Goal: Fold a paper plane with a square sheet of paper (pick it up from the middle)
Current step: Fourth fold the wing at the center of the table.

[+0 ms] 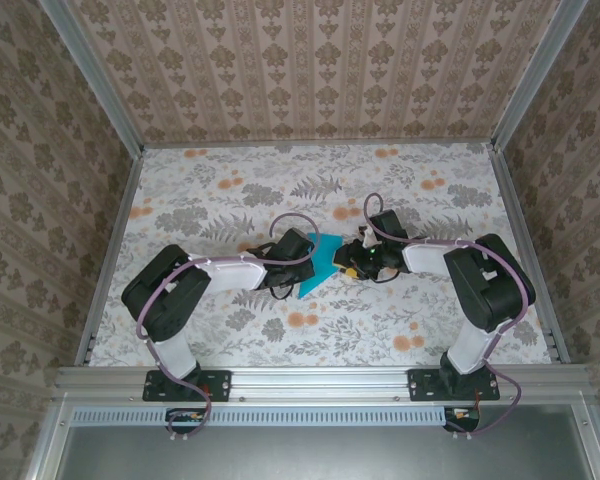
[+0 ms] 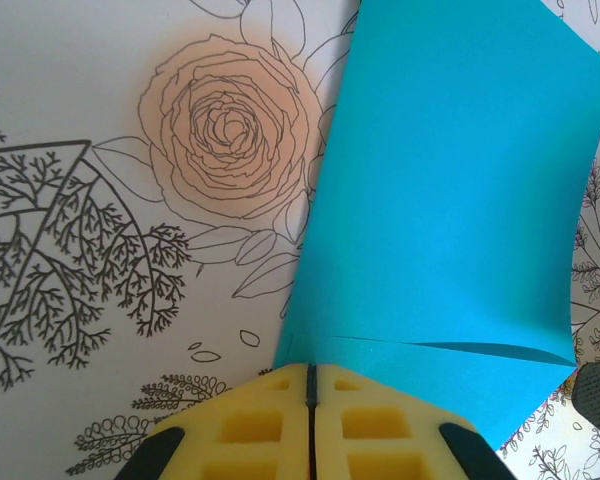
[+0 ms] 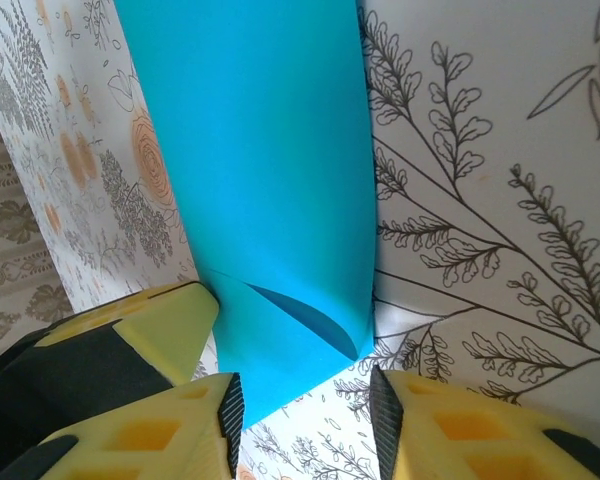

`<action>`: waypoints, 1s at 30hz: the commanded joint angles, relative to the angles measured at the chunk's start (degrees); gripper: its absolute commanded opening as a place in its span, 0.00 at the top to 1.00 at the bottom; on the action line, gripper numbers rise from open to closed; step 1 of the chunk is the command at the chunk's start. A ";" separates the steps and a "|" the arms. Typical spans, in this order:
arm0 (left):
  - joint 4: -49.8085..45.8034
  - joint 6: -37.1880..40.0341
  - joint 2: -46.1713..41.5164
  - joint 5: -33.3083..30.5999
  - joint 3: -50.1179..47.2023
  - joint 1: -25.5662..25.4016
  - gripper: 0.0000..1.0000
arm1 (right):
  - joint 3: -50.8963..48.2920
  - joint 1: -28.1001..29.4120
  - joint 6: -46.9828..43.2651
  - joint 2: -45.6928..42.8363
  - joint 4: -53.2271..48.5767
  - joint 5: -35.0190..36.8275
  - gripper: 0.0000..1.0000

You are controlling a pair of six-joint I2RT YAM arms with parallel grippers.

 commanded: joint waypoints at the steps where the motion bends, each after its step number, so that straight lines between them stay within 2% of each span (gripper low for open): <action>1: -4.37 -0.66 1.48 0.21 -1.92 0.48 0.93 | 1.85 0.46 0.50 1.59 0.68 -0.90 0.59; 10: -4.36 -0.52 1.74 0.52 -1.83 0.54 0.93 | 2.12 0.51 0.81 2.42 0.11 0.06 0.60; 19: -4.63 -0.51 1.66 0.52 -1.80 0.55 0.93 | 2.24 0.50 0.10 1.34 -1.72 2.37 0.55; 25: -4.54 -0.43 1.75 0.67 -1.81 0.56 0.93 | 2.47 0.51 0.92 2.57 0.01 -0.11 0.58; 30: -4.54 -0.41 1.92 0.81 -1.83 0.55 0.93 | 2.37 0.62 1.45 2.75 0.67 -0.75 0.57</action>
